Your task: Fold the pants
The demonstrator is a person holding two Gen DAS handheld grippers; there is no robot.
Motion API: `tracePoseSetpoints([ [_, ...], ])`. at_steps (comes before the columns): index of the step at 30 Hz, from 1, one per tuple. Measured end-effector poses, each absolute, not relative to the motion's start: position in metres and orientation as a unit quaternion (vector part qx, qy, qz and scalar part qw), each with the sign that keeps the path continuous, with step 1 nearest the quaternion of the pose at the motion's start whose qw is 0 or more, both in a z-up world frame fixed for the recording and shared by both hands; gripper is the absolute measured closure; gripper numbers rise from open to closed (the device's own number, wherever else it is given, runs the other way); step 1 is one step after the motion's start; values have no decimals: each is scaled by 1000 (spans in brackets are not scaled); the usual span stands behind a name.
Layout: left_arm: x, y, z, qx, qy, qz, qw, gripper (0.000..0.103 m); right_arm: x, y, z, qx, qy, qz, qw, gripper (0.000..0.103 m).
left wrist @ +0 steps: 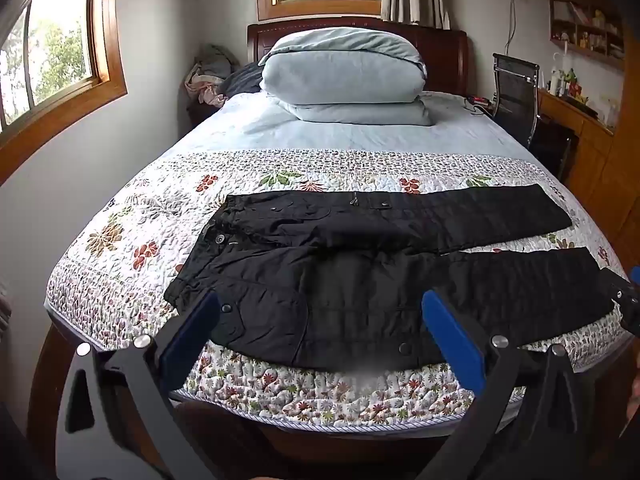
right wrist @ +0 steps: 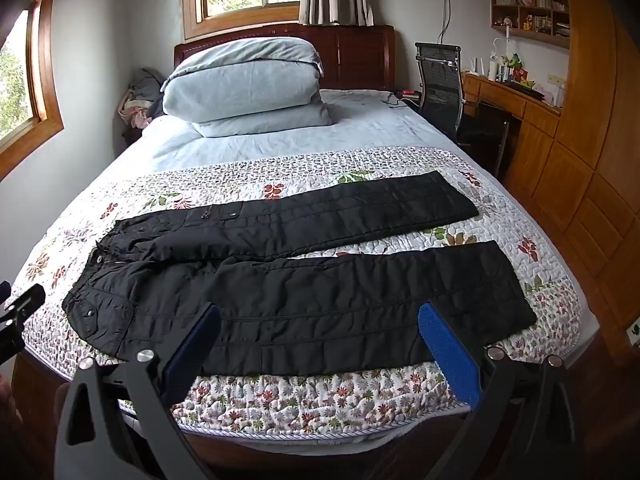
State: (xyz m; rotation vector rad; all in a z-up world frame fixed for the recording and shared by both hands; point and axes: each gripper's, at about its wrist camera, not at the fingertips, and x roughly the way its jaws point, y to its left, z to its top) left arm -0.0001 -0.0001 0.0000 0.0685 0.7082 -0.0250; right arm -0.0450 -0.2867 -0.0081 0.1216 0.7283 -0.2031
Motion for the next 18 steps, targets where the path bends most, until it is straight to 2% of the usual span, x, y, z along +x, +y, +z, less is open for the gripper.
tracePoseSetpoints([
  [18,-2,-1,1,31,351,-12,936,2,-45,-287,-8,60,354,-98,928,3],
])
